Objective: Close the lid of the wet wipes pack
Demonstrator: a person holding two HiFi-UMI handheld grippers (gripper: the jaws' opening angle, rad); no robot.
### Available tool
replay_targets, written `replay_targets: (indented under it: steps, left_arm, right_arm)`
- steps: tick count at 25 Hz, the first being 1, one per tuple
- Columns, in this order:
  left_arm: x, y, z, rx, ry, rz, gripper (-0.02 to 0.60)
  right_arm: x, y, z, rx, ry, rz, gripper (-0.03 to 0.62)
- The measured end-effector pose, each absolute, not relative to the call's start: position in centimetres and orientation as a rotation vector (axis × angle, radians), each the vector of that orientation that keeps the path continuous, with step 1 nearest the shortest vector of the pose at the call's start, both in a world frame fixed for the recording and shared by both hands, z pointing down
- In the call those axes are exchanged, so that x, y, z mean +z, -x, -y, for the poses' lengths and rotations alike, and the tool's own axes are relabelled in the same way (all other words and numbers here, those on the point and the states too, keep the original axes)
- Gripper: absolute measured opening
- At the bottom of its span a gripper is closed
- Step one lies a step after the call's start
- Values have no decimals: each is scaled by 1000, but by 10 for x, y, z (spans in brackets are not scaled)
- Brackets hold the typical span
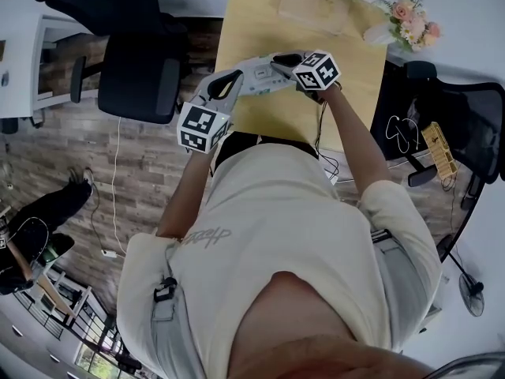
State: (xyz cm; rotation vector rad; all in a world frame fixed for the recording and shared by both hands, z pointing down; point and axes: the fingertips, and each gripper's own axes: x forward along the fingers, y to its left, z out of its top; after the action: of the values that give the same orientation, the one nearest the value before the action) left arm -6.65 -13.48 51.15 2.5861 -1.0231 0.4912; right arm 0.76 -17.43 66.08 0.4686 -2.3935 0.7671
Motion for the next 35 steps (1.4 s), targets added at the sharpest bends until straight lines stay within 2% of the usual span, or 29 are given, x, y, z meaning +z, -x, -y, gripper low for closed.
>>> replay_targets:
  steps: [30, 33, 35]
  left_arm:
    - [511, 72, 132, 458, -2578, 1005, 17]
    - [512, 76, 133, 446, -2574, 1007, 17]
    - [514, 80, 132, 441, -2567, 1009, 17]
  right_arm:
    - [716, -22, 137, 759, -568, 2194, 46]
    - [721, -23, 140, 757, -613, 2142, 9]
    - [721, -23, 141, 779, -639, 2126, 8]
